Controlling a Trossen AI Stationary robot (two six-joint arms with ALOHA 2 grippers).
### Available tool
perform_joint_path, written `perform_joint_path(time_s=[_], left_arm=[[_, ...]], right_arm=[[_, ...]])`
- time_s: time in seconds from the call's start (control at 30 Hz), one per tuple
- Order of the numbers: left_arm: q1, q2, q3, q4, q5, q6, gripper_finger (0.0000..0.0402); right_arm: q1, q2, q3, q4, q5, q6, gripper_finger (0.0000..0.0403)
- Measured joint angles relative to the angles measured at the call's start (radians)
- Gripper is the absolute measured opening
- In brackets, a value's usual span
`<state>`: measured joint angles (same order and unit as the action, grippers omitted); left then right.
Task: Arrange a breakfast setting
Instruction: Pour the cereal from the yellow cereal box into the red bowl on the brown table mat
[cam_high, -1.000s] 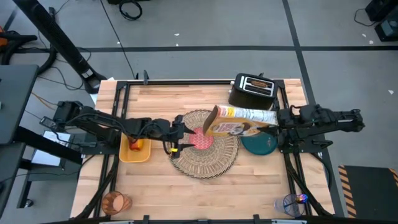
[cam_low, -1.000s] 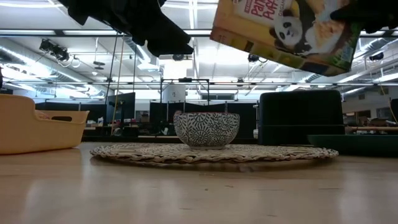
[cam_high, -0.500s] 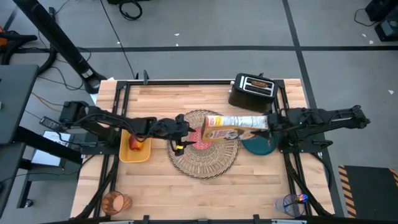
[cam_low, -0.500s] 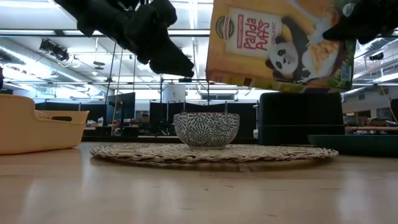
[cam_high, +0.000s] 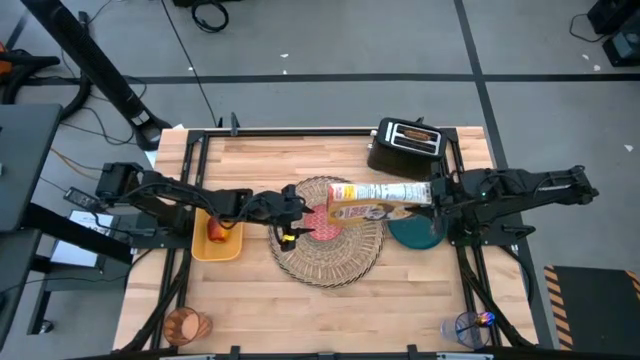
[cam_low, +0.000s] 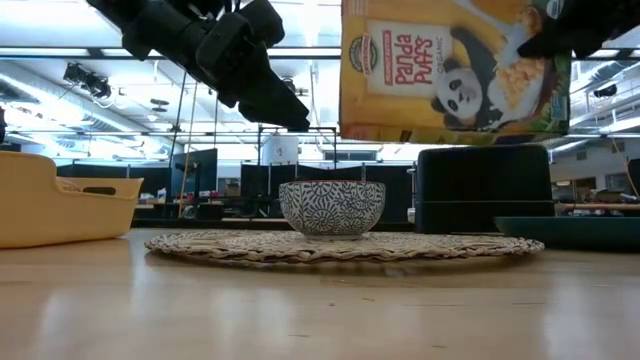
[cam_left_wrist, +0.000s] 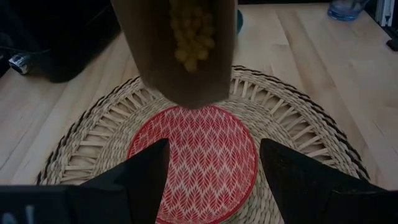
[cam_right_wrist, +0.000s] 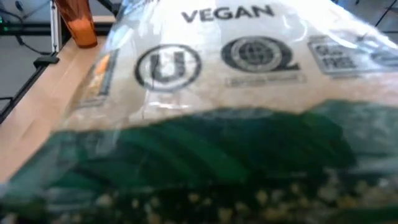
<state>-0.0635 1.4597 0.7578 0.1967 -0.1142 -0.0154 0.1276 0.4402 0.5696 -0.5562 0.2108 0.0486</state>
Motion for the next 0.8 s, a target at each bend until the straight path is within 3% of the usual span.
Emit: perform_joint_path(time_s=[0.27, 0.8], left_arm=[[0.0, 0.0, 0.0, -0.006, 0.0, 0.002, 0.0259], [0.011, -0.024, 0.001, -0.073, 0.002, 0.022, 0.0259]], right_arm=[[0.0, 0.091, 0.008, -0.015, -0.002, -0.029, 0.0244], [0.0, 0.248, 0.149, -0.067, 0.007, -0.097, 0.0244]])
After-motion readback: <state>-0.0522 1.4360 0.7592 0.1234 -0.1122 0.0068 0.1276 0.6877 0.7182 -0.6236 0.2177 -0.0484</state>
